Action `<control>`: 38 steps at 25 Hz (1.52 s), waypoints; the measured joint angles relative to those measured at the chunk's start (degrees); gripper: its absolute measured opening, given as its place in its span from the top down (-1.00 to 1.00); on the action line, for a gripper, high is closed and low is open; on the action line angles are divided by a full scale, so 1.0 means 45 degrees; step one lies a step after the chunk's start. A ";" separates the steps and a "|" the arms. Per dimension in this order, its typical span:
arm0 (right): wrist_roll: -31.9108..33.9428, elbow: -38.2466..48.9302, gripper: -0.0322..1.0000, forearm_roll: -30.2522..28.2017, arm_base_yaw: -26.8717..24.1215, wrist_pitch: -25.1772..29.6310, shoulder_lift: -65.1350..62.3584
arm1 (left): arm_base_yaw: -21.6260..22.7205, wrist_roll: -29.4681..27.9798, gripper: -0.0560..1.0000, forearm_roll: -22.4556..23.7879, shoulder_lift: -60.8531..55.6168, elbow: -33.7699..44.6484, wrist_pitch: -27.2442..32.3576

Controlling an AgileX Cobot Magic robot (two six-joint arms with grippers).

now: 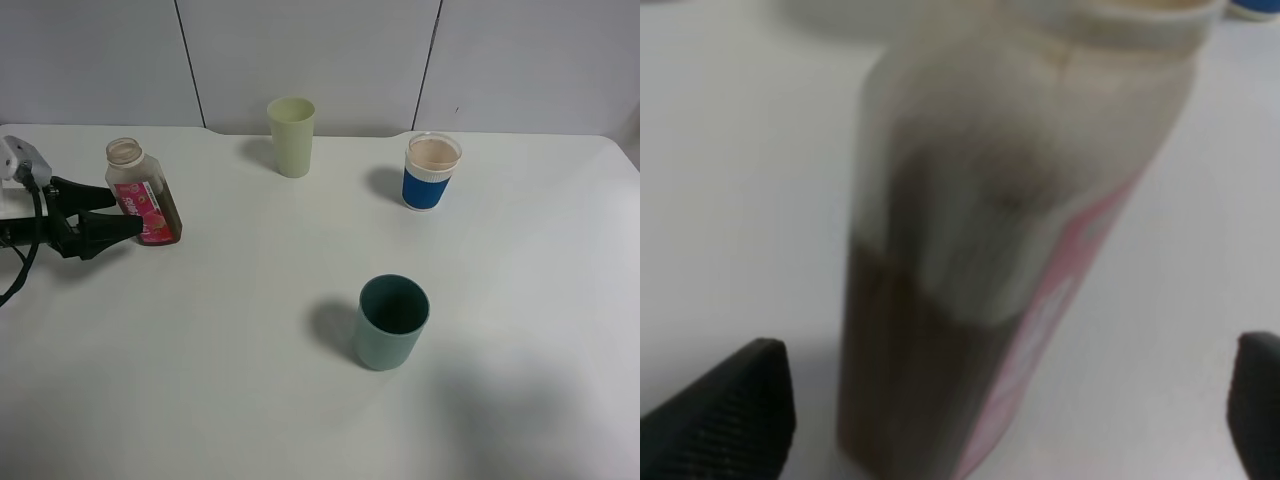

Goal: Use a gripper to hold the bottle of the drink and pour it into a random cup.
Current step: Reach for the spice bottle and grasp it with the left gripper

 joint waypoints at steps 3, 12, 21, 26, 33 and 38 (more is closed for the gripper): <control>0.0000 0.0000 -1.00 0.0000 0.0000 0.0000 0.0000 | -0.0446 0.0251 -0.66 -0.0229 0.0000 -0.0297 0.0000; 0.0000 0.0000 -1.00 0.0000 0.0000 0.0000 0.0000 | -0.1099 0.0584 -0.66 -0.0652 0.0216 -0.0824 -0.0014; 0.0000 0.0000 -1.00 0.0000 0.0000 0.0000 0.0000 | -0.1858 0.1432 -0.66 -0.0867 0.0660 -0.0850 -0.0002; 0.0000 0.0000 -1.00 0.0000 0.0000 0.0000 0.0000 | -0.1895 0.2003 -0.65 -0.0883 0.0660 -0.0850 -0.0002; 0.0000 0.0000 -1.00 0.0000 0.0000 0.0000 0.0000 | -0.2158 0.2636 -0.62 -0.0840 0.0786 -0.1125 -0.0002; 0.0000 0.0000 -1.00 0.0000 0.0000 0.0000 0.0000 | -0.2493 0.2674 -0.61 -0.0802 0.1422 -0.1617 -0.0006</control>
